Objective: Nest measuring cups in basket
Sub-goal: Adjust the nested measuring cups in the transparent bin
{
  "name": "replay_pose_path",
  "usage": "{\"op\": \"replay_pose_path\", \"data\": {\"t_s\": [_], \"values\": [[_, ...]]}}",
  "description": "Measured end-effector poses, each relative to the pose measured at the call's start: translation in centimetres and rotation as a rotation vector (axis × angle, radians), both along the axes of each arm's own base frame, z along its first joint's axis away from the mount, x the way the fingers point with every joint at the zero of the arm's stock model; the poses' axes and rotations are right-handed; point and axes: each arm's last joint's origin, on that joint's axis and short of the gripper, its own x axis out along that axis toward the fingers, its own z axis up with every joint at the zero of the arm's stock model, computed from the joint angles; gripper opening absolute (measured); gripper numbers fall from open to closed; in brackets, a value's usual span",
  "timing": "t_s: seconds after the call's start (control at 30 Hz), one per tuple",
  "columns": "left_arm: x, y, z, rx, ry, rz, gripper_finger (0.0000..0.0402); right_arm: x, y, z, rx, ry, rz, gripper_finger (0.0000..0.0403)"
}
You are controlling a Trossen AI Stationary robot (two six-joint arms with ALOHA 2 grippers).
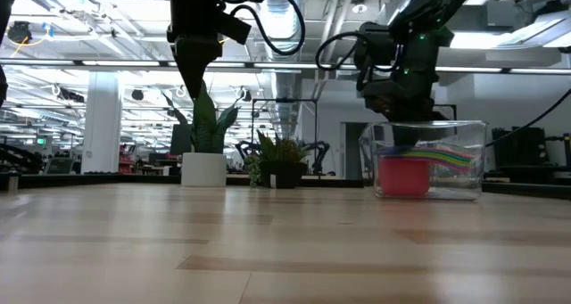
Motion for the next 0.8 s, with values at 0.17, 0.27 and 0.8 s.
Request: {"op": "replay_pose_path", "data": {"t_s": [0.17, 0.27, 0.8], "values": [[0.0, 0.0, 0.0, -0.017, 0.000, 0.002, 0.0113, 0.2, -0.1, -0.2, -0.013, 0.004, 0.017, 0.0004], [0.0, -0.1, 0.0, -0.029, -0.001, 0.003, 0.0113, 0.0, -0.5, -0.1, -0.033, 0.007, 0.000, 0.0007], [0.0, -0.2, -0.1, -0.064, -0.003, 0.009, 0.0113, -0.9, -2.2, 0.0, -0.112, 0.042, -0.067, 0.0004]]}}
